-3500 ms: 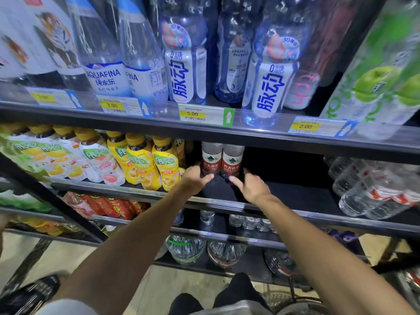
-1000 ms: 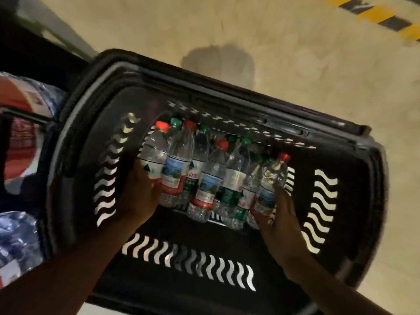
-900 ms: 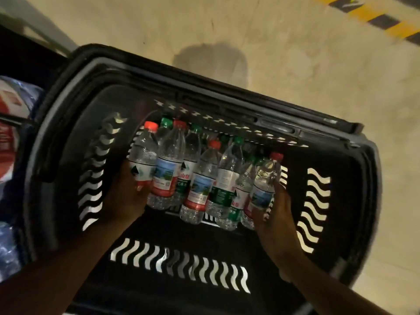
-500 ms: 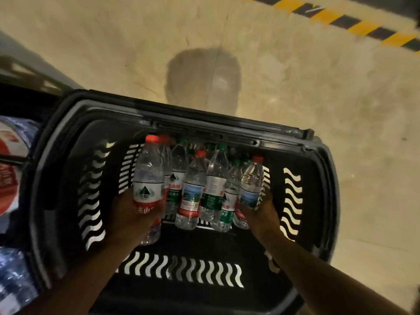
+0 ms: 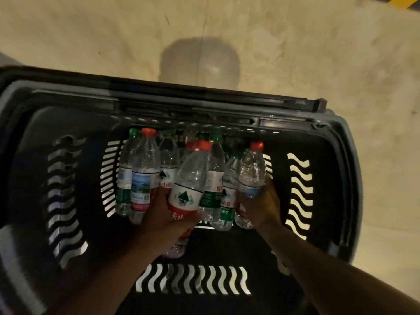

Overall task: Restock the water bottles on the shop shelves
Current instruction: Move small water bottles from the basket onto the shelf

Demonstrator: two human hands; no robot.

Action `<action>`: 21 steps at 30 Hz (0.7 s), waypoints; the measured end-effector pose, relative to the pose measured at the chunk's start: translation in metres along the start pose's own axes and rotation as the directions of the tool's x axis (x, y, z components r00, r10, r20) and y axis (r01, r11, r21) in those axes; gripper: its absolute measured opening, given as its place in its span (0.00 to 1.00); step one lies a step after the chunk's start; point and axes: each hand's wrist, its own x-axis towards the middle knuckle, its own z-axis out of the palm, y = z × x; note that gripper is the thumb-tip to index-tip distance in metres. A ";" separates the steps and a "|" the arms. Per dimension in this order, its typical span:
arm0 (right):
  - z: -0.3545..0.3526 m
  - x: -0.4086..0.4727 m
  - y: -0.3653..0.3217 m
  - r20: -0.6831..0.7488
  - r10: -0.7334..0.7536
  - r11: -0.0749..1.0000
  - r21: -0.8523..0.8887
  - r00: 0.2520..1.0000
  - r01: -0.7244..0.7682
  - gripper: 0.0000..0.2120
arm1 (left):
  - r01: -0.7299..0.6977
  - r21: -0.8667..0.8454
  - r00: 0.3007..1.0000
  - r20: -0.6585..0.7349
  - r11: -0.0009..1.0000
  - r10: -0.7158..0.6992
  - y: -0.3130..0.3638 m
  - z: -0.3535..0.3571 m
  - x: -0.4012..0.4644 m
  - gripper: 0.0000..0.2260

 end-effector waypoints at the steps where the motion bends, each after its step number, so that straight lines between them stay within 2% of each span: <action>1: -0.005 -0.004 -0.003 0.057 0.000 1.000 -0.009 0.998 0.001 0.28 | 0.008 -0.015 1.000 0.007 1.000 -0.008 0.000 -0.004 -0.005 0.30; 3: -0.015 -0.017 -0.012 0.191 -0.011 0.998 -0.051 0.982 0.021 0.30 | 0.021 -0.042 1.000 0.013 0.999 -0.020 0.007 -0.016 -0.016 0.32; 5: -0.022 -0.032 -0.024 0.308 0.033 0.998 -0.067 0.951 -0.013 0.28 | 0.023 -0.086 1.000 -0.004 0.996 -0.024 0.014 -0.029 -0.030 0.34; 8: -0.032 -0.062 -0.051 0.475 0.079 0.995 0.014 0.877 -0.097 0.22 | 0.015 -0.138 0.999 -0.050 0.990 -0.022 0.025 -0.049 -0.060 0.33; 11: -0.039 -0.104 -0.087 0.620 0.048 0.991 0.068 0.783 -0.115 0.20 | 0.002 -0.216 0.995 -0.101 0.976 -0.025 0.035 -0.071 -0.105 0.33; 13: -0.044 -0.137 -0.118 0.667 0.017 0.992 0.084 0.745 -0.098 0.21 | -0.032 -0.260 0.989 -0.148 0.965 -0.007 0.040 -0.085 -0.140 0.34; 17: -0.064 -0.222 -0.189 0.686 -0.071 0.992 0.122 0.725 -0.019 0.29 | -0.119 -0.313 0.973 -0.227 0.942 0.048 0.056 -0.122 -0.219 0.29; 21: -0.102 -0.316 -0.257 0.677 -0.159 0.981 0.190 0.719 0.038 0.32 | -0.222 -0.409 0.957 -0.264 0.885 0.118 0.082 -0.160 -0.317 0.33</action>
